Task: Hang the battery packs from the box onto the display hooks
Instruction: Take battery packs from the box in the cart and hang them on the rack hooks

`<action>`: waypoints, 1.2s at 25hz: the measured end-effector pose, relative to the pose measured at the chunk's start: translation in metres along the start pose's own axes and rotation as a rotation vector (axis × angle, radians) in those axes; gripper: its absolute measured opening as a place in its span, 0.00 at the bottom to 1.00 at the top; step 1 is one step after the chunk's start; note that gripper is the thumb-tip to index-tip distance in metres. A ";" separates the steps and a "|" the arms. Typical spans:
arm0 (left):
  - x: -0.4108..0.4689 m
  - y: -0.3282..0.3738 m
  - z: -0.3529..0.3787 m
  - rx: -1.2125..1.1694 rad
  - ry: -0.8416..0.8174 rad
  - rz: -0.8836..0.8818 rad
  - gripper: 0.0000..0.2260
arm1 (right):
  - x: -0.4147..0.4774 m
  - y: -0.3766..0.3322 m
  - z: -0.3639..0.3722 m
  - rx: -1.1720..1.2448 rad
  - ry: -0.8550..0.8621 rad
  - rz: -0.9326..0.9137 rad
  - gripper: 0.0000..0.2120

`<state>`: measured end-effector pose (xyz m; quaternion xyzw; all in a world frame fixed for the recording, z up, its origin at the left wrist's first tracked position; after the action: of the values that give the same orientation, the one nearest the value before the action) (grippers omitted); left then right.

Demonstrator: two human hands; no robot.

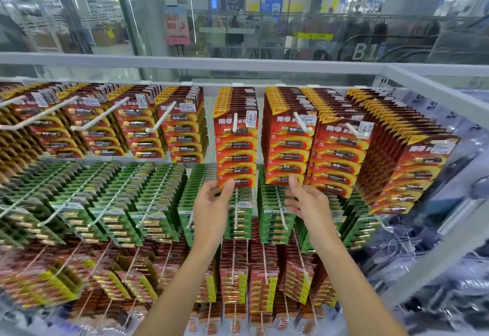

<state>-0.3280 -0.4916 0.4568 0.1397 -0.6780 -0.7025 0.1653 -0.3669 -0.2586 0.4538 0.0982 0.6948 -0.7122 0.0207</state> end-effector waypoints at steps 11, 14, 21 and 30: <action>-0.072 -0.027 -0.022 0.757 -0.077 0.172 0.24 | -0.068 0.021 -0.014 -0.753 0.011 -0.381 0.22; -0.094 -0.028 -0.034 0.740 -0.097 0.180 0.23 | -0.088 0.033 -0.018 -0.801 -0.005 -0.367 0.23; -0.161 -0.046 -0.060 0.768 -0.178 0.202 0.23 | -0.167 0.066 -0.045 -0.843 0.055 -0.271 0.23; -0.270 -0.123 -0.038 0.640 -0.384 0.092 0.20 | -0.270 0.157 -0.114 -0.872 0.086 -0.053 0.19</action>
<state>-0.0720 -0.4091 0.3246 0.0197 -0.8874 -0.4603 0.0146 -0.0635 -0.1798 0.3428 0.0920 0.9330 -0.3478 0.0128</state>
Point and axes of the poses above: each hand's wrist, its own x-axis towards the middle knuckle, its own z-axis out of the palm, y = z × x, the point moved 8 cm from there along x, towards the middle knuckle
